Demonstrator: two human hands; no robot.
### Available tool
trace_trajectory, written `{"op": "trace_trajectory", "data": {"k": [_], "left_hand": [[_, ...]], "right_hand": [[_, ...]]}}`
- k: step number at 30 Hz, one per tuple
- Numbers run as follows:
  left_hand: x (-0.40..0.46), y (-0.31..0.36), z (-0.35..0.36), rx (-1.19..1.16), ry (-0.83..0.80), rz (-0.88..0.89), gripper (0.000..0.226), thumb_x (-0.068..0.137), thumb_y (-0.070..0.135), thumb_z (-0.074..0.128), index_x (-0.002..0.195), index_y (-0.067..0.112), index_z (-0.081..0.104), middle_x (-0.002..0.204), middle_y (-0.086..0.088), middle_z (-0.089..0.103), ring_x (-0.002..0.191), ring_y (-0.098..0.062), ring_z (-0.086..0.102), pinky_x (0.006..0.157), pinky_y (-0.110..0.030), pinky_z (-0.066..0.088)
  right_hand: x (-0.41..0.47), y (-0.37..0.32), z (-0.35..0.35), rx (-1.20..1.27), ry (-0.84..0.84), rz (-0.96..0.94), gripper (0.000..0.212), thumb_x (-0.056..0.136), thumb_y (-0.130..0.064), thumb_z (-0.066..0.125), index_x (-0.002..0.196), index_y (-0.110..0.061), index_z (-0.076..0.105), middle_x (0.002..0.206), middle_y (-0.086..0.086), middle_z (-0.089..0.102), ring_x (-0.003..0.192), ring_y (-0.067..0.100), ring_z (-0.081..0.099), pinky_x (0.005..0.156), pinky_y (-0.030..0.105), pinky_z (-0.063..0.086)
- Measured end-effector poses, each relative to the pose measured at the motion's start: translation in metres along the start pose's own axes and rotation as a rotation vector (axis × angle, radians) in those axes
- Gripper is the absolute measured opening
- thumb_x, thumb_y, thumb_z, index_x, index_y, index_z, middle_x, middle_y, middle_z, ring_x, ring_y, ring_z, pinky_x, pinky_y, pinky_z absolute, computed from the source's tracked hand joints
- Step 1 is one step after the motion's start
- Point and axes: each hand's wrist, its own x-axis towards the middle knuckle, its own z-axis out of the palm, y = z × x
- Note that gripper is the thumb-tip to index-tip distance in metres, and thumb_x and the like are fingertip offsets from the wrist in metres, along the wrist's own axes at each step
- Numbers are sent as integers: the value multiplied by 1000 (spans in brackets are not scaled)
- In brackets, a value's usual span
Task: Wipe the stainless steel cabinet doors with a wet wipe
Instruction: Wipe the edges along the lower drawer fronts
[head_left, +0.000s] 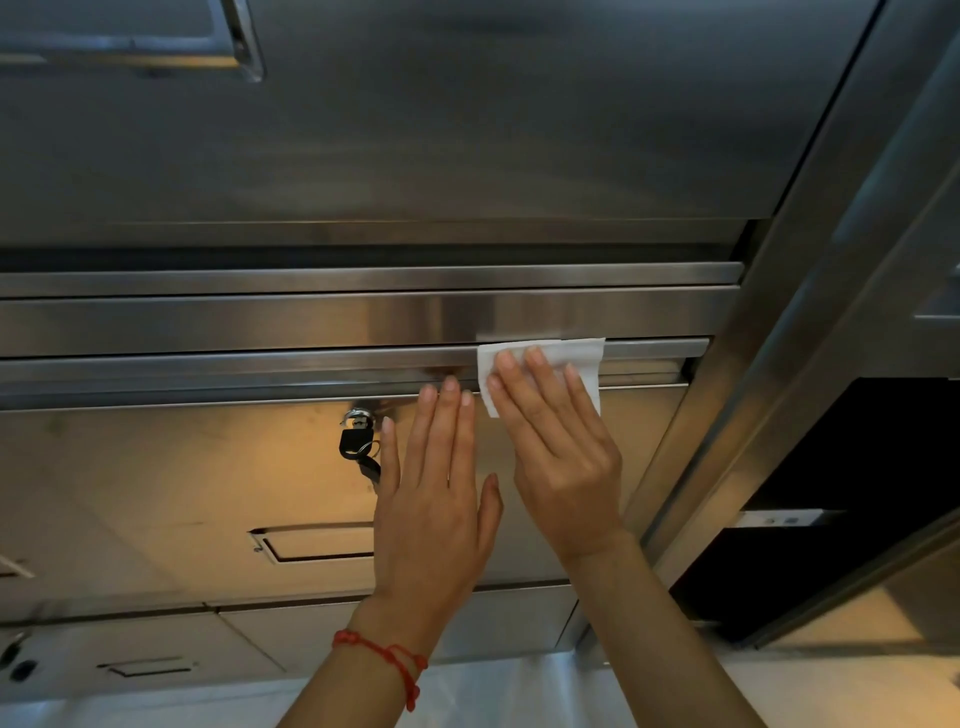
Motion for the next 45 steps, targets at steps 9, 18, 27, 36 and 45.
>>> {"op": "trace_trajectory", "data": {"k": [9,18,27,36,45], "left_hand": [[1,1,-3,14,11,4,63,87,28,42,142,0,29,149,-18,31,140,-29,24,113,-52,16],[1,1,-3,26,0,-3,62,87,28,39,142,1,29,149,-17,32,140,-29,23,114,-49,13],[1,1,-7,38,-28,5,63,86,29,40,142,1,29,150,-16,31,140,-28,23,115,-49,11],[-8,-5,-14,36,-48,33,65,88,30,41,145,2,28,154,-13,22,143,-26,19,115,-50,13],[-7,-17,-26,-5,-19,14,62,90,31,38,144,3,27,152,-16,27,142,-28,21,115,-50,14]], "right_hand": [[-13,31,-12,-86,-19,17,34,89,6,59,123,-3,60,130,13,56,125,27,51,107,46,39],[-30,69,-33,-154,11,102,26,97,6,46,120,3,60,126,19,58,122,32,53,106,50,39],[-33,68,-35,-133,29,183,28,94,10,49,119,6,59,127,21,55,123,32,50,109,45,36],[-30,58,-34,-143,23,207,27,100,4,41,118,7,61,127,22,55,121,35,52,108,47,37],[-24,40,-27,-144,9,181,28,99,7,41,119,7,61,128,22,55,123,33,50,109,45,36]]}}
